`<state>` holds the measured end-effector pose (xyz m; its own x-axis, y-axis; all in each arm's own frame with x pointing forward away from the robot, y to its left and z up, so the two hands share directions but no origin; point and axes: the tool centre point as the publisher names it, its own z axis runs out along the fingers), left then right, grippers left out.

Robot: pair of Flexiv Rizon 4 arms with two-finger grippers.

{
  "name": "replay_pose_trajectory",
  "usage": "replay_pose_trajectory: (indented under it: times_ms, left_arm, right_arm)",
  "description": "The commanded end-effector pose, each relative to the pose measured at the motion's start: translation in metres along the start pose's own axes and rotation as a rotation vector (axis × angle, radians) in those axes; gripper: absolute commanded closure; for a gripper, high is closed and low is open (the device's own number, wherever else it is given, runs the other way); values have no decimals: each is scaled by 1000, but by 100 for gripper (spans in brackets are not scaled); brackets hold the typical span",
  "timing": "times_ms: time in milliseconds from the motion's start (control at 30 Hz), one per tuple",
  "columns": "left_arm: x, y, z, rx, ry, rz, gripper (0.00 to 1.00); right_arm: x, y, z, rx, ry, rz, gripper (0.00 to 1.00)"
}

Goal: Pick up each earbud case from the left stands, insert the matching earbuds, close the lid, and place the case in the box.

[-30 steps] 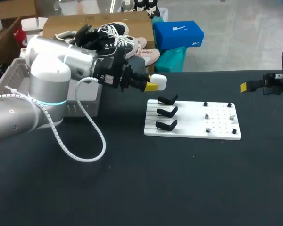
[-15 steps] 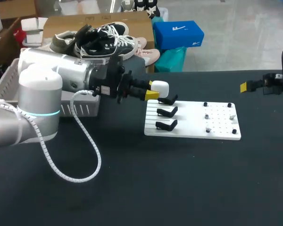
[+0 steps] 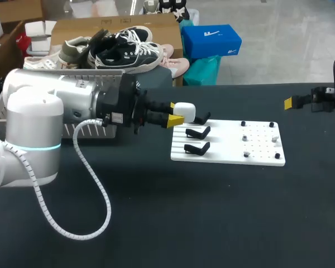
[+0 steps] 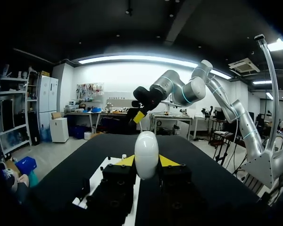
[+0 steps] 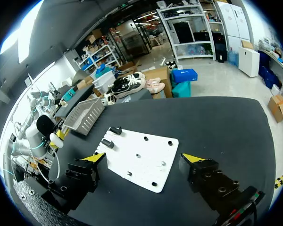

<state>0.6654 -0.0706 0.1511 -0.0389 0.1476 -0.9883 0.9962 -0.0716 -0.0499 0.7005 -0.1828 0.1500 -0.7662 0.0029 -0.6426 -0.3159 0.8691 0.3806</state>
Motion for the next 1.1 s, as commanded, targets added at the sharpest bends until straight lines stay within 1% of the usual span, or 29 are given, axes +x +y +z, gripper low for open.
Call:
replay_pose_trajectory:
  times_ms: [33,400,433,533,667,867,933,1033,1100]
  left_arm:
    - [0,-6,0,-323,-2,2,100]
    - [0,-6,0,-323,-2,2,100]
    - [4,-1,-4,-296,10,-19,100]
    - [13,11,-7,-305,30,-16,100]
    - [12,21,-3,-296,29,-1,100]
    - [11,29,13,-204,29,21,100]
    - [11,30,20,-169,27,9,100]
    - [13,27,28,-111,32,11,100]
    - [16,24,34,-92,41,19,100]
  right_arm:
    - [0,-1,0,-4,0,-2,0]
    - [0,-1,0,-4,0,-2,0]
    - [0,-1,0,-4,0,-2,0]
    - [0,-1,0,-4,0,-2,0]
    - [0,-1,0,-4,0,-2,0]
    - [0,-1,0,-4,0,-2,0]
    - [0,-1,0,-4,0,-2,0]
    - [0,-1,0,-4,0,-2,0]
    - [0,-1,0,-4,0,-2,0]
